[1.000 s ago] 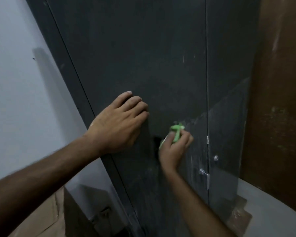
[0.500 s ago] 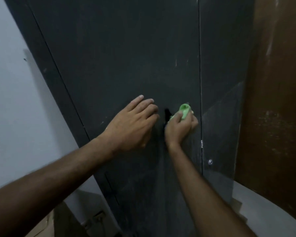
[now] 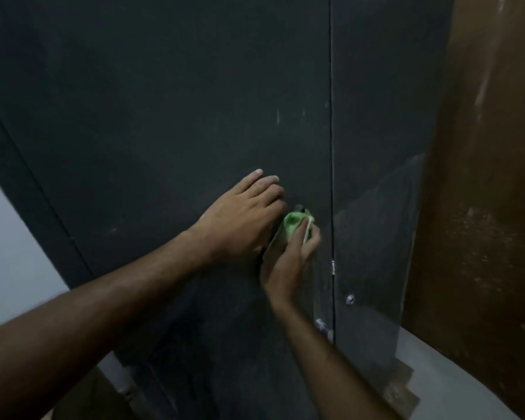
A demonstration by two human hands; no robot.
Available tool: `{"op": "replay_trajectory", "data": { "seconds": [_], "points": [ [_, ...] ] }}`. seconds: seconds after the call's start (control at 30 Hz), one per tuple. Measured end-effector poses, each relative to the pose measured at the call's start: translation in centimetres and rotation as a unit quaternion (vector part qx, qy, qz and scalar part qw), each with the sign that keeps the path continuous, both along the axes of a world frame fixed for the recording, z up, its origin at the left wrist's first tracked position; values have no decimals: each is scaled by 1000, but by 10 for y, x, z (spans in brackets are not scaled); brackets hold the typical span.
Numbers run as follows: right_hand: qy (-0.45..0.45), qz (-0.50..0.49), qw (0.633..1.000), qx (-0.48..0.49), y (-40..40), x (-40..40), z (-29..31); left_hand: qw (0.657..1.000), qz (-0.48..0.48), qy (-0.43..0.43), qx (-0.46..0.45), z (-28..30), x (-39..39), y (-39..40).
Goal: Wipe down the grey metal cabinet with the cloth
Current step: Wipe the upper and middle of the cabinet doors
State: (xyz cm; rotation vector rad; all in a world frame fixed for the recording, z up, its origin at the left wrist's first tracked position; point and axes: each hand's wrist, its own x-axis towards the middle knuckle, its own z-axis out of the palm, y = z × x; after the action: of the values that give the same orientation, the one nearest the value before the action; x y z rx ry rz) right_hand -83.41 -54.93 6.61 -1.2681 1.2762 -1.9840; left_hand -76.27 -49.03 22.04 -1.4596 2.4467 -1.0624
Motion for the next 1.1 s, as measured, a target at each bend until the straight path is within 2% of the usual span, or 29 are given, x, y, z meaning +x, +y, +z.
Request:
{"op": "replay_trajectory", "data": {
  "seconds": [0.07,0.17,0.2,0.23,0.3,0.37,0.43,0.53,0.57,0.63,0.7,0.73,0.77,0.8,0.87,0.9,0.93,1.0,1.03,1.07,1.1],
  "points": [
    [70,2,997,14,-6,-13,-23,1000,5,-13,-1,-2,-4,-5],
    [-36,-29,986,158,-62,-37,0,999,19,-34,5,-3,-10,-13],
    [-42,-40,984,166,-70,-41,14,999,22,-33,6,-4,-13,-17],
    [-31,-43,989,135,-73,-42,19,999,22,-28,5,-4,-18,-21],
    [27,49,998,25,-59,-32,10,1000,19,-11,4,-4,-28,-30],
    [79,103,991,-5,-39,-31,-18,1000,14,-7,6,-2,-34,-37],
    [86,38,995,40,-51,-48,-34,1000,20,-10,-2,-1,-38,-43],
    [-24,-25,988,149,-104,-75,5,1000,31,-7,0,-2,-43,-48],
    [-42,-23,991,128,-117,-81,23,1000,29,-3,0,-2,-45,-50],
    [-32,-24,999,27,-127,-80,39,1000,25,9,-6,-2,-51,-56],
    [37,-26,998,-51,-121,-73,25,1000,20,16,-2,-1,-58,-63],
    [45,-26,997,-59,-115,-72,10,1000,18,14,-1,-1,-60,-66],
    [21,-31,999,-39,-117,-75,-4,1000,16,11,-5,0,-62,-71],
    [-46,-35,998,12,-125,-81,-8,1000,14,7,-10,0,-64,-74],
    [-196,-29,964,177,-151,-97,5,1000,6,2,-10,2,-67,-80],
    [-212,-28,952,219,-159,-102,18,1000,-1,-2,-8,3,-69,-83],
    [-186,-32,961,203,-162,-103,29,1000,-7,-3,-6,5,-72,-87],
    [-74,-49,995,53,-159,-94,38,1000,-14,6,-10,7,-77,-94],
    [-29,-37,999,-5,-157,-90,36,1000,-15,9,-8,9,-80,-97],
    [-22,-10,999,-34,-158,-91,30,1000,-19,6,-3,10,-82,-101],
    [-57,4,998,-39,-162,-94,21,1000,-23,1,-1,11,-83,-105]
  ]
}}
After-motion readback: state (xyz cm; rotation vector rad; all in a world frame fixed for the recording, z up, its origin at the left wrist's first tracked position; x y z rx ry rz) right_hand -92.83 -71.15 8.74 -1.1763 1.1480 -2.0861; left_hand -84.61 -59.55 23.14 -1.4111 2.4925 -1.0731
